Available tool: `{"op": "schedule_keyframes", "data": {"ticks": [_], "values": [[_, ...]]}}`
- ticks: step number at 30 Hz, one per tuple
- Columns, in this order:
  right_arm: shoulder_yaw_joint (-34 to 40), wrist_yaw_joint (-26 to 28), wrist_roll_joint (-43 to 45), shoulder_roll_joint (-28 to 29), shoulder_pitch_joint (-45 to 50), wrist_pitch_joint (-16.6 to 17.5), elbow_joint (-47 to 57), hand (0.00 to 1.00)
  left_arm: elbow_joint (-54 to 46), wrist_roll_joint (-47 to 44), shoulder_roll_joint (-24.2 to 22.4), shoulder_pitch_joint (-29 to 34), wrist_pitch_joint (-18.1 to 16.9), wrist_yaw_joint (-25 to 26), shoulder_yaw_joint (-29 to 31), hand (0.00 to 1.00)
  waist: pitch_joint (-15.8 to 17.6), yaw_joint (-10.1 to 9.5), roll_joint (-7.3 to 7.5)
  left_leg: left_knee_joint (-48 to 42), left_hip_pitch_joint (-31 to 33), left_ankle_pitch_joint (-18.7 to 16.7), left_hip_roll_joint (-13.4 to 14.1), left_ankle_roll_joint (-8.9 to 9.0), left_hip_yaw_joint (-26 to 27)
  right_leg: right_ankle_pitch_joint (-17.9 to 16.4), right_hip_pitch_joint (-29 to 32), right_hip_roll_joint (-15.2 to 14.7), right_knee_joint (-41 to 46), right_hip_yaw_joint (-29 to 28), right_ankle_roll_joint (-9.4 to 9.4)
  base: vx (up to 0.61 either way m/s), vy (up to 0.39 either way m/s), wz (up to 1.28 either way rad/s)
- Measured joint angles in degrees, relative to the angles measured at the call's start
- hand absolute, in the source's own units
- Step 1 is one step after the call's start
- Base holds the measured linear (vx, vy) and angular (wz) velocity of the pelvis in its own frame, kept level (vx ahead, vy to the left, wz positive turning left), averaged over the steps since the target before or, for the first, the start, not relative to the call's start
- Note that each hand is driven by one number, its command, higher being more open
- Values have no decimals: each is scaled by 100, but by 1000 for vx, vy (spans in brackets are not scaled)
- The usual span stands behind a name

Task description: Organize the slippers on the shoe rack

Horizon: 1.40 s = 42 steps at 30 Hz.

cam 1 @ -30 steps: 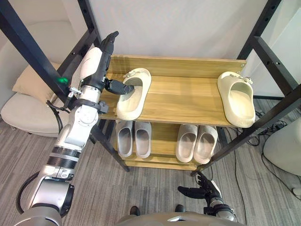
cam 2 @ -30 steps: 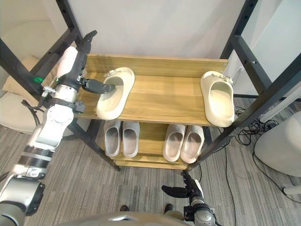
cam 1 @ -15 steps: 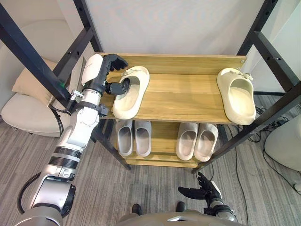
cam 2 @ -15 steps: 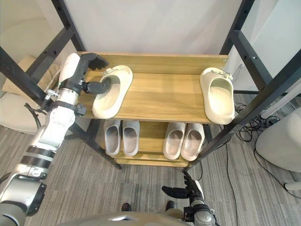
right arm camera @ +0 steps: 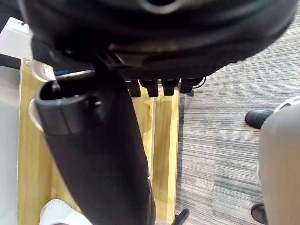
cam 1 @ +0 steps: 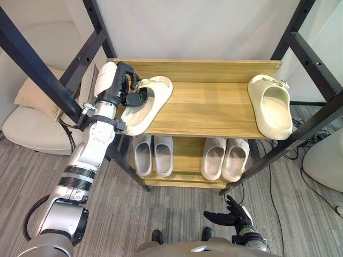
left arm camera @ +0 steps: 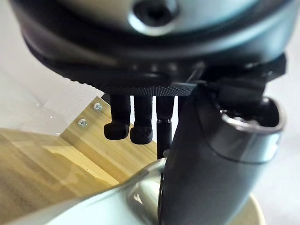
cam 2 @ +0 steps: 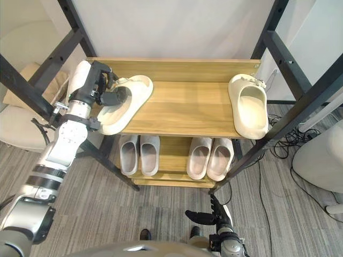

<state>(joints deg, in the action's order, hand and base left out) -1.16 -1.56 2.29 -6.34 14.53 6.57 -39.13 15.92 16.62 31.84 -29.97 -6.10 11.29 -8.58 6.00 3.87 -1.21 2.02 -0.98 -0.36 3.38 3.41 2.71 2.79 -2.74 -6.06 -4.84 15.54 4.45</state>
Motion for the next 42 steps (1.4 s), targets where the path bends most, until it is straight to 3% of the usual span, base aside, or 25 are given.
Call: {"op": "schedule_keyframes", "data": {"ticks": [5, 21, 25, 42], "values": [[-5, -9, 0, 48, -83, -1, 2, 100, -376, -42, -376, -38, 40, 145, -35, 0, 52, -53, -37, 1, 156, 12, -9, -18, 143, 55, 216, -15, 0, -178, 11, -15, 29, -12], [2, -139, 20, 151, -152, 29, 98, 100, -599, -145, -1295, -714, 41, 318, -926, 0, 120, 224, -134, 17, 209, 7, -31, -43, 472, 138, 465, -36, 4, -538, 13, -2, 17, -11], [2, -159, 26, 170, -158, 46, 147, 100, -599, -145, -1412, -777, 42, 358, -933, 0, 126, 335, -144, 24, 193, 7, -28, -44, 515, 146, 483, -33, 4, -601, 13, -2, 10, -9], [3, -251, 77, 173, -143, 95, 232, 100, 153, -477, -1483, -1122, 179, 499, -1014, 0, 152, 449, -187, 55, 220, 7, -25, -44, 638, 190, 609, -26, 4, -739, 19, -1, 3, -4]]}}
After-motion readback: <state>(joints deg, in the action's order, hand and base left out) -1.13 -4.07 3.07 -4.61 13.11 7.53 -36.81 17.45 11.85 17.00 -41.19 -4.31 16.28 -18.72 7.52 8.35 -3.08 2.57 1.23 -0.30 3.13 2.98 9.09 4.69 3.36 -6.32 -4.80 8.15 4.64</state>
